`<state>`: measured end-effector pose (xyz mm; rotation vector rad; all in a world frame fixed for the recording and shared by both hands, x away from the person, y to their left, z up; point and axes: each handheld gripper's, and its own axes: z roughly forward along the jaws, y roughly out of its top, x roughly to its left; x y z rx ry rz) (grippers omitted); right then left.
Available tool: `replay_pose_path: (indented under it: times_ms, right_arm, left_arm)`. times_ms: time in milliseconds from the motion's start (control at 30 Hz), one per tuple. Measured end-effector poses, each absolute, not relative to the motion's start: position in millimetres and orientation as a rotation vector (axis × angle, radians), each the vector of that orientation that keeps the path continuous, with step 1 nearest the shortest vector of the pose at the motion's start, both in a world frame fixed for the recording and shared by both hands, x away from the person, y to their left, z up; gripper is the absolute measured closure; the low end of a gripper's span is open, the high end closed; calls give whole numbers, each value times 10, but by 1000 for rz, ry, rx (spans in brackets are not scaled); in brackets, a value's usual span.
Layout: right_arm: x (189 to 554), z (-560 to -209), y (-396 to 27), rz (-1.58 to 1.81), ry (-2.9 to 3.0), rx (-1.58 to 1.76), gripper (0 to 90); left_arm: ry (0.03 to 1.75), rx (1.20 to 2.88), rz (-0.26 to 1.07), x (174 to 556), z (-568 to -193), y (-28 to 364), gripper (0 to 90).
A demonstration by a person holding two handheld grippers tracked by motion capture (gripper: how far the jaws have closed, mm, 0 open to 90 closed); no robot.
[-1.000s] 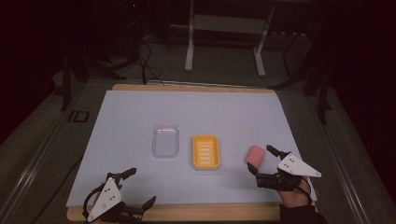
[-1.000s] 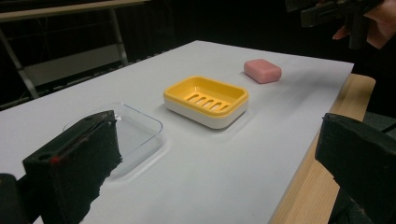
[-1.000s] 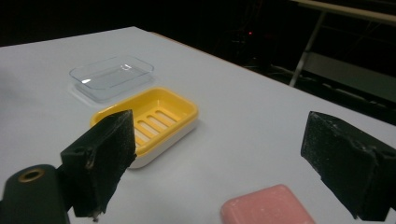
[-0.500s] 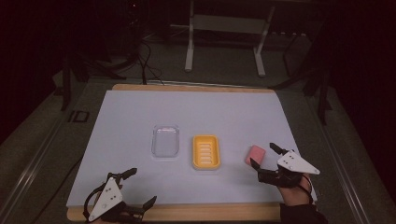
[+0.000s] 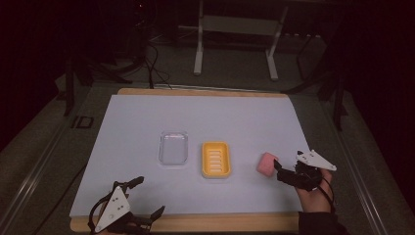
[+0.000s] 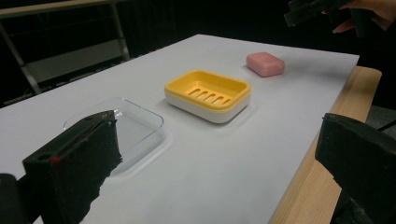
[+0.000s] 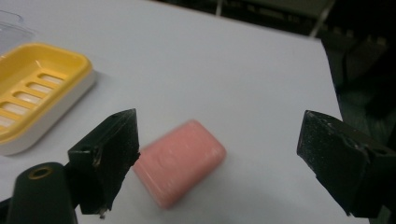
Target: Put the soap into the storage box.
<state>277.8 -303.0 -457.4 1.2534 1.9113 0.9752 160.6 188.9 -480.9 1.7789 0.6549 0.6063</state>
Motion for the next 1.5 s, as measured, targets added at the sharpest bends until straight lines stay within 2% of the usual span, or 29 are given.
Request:
replay_pose_path:
  times_ms: [267, 467, 567, 767, 800, 1033, 1100, 1400, 1500]
  right_arm:
    - [2834, -4496, -3244, 885, 1939, 1410, 117]
    - [2826, -4427, -3294, 797, 1945, 1380, 100]
    - [2840, -4436, -3281, 805, 2027, 1452, 164]
    - [2896, -4600, -3224, 556, 2142, 1613, 168]
    - [2899, -4615, -3220, 544, 2146, 1664, 192]
    - [2873, -4570, -3153, 503, 2191, 1688, 185]
    - [2863, -4544, -3132, 491, 2197, 1709, 222]
    - [2817, -4546, -2984, 333, 2304, 1661, 202]
    - [2794, -4570, -2932, 321, 2319, 1739, 200]
  left_arm:
    - [656, 1784, 607, 1608, -4813, 1886, 3]
    - [660, 1789, 607, 1619, -4821, 1880, 3]
    - [660, 1791, 607, 1620, -4823, 1879, 3]
    - [660, 1794, 608, 1620, -4826, 1879, 3]
    - [659, 1794, 608, 1621, -4826, 1877, 3]
    - [660, 1799, 612, 1618, -4828, 1872, 3]
    - [659, 1801, 613, 1618, -4828, 1871, 3]
    - [658, 1806, 616, 1620, -4831, 1867, 3]
    - [657, 1807, 616, 1618, -4831, 1865, 3]
